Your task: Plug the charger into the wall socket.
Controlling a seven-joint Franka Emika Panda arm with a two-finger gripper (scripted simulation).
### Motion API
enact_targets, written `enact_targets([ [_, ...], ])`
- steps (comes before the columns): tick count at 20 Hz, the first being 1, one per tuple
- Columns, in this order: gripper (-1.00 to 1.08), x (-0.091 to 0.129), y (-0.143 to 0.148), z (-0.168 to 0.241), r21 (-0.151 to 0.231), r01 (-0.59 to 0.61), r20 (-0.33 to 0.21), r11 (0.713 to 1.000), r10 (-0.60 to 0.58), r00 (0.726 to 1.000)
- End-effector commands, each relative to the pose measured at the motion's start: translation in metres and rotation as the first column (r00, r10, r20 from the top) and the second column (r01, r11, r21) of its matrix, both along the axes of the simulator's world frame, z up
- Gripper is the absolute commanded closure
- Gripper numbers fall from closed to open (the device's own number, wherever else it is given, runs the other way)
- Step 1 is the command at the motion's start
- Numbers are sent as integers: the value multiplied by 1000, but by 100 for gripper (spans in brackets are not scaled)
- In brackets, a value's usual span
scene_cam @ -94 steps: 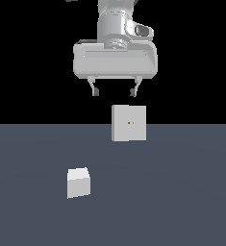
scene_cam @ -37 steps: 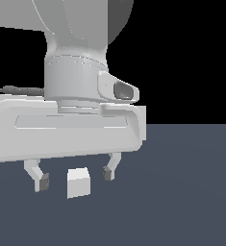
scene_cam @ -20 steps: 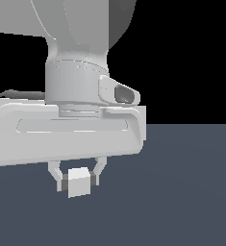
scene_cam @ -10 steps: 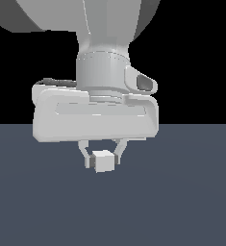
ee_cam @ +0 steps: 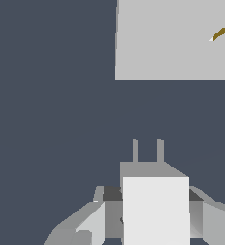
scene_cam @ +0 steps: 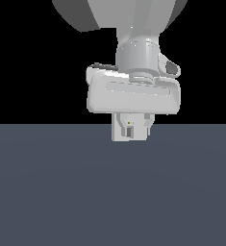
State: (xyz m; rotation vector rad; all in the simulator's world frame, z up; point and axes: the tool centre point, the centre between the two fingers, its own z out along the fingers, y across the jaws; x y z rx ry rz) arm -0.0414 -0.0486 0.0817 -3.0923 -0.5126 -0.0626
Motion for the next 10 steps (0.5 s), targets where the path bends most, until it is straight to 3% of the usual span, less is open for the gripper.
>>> enact_targets([
  [1,108,9,-11,8,1,-2,-1,1000,2,1000],
  [10,108,22,-27,19,0,-2,-1,1000,2,1000],
])
